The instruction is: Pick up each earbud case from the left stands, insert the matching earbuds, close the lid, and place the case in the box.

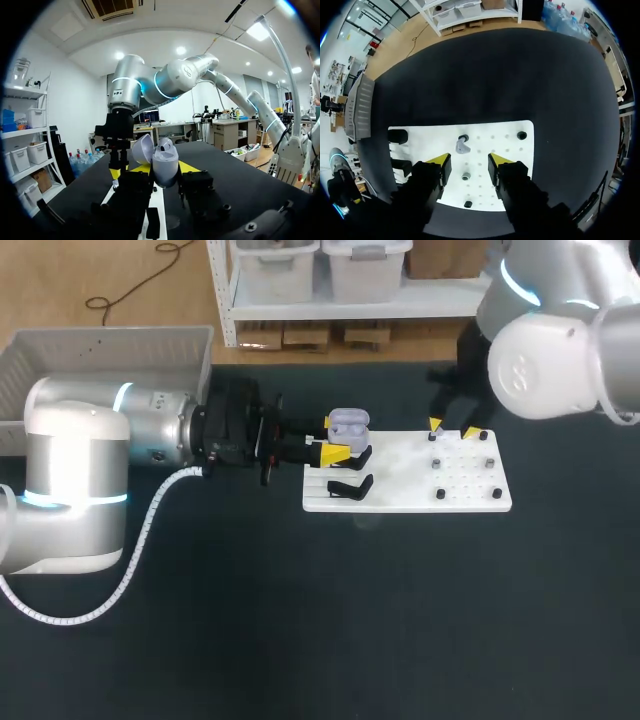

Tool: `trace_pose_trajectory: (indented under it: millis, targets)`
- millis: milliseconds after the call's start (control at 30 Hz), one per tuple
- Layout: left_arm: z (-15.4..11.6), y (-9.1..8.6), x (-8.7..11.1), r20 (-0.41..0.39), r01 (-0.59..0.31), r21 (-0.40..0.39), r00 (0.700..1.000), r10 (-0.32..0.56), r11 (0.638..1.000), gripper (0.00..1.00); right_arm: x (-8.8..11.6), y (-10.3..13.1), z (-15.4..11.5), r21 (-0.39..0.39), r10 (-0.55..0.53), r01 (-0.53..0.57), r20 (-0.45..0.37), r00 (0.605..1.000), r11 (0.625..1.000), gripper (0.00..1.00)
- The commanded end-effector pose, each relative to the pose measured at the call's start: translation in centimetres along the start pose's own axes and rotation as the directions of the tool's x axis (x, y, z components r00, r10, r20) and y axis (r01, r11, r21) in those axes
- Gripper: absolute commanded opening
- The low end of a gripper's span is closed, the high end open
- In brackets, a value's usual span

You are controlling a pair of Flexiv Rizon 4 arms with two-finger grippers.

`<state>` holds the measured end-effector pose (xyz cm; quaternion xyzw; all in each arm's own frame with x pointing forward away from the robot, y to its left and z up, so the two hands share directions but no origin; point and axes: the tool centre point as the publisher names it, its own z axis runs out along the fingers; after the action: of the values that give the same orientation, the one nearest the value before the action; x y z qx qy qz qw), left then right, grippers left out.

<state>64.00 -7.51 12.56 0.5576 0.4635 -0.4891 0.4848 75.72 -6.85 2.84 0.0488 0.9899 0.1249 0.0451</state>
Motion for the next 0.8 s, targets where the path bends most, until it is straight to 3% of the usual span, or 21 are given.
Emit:
trace_pose_trajectory:
  millis: [33, 600, 800]
  targets:
    - [0.0, -0.1, 0.0, 0.000, -0.002, -0.005, 1.000, 0.002, 1.000, 0.00, -0.7, 0.5, 0.3, 0.011, -0.016, 0.017, -0.042, 0.999, 1.000, 0.48]
    - [0.0, -0.1, 0.0, 0.000, -0.002, -0.005, 1.000, 0.002, 1.000, 0.00, -1.2, 0.6, 1.1, 0.037, -0.019, 0.020, -0.039, 0.999, 0.999, 0.45]
    - [0.0, -0.1, 0.0, 0.000, -0.002, -0.005, 1.000, 0.002, 1.000, 0.00, -1.2, 0.7, 1.3, 0.040, -0.022, 0.023, -0.040, 0.999, 0.999, 0.38]
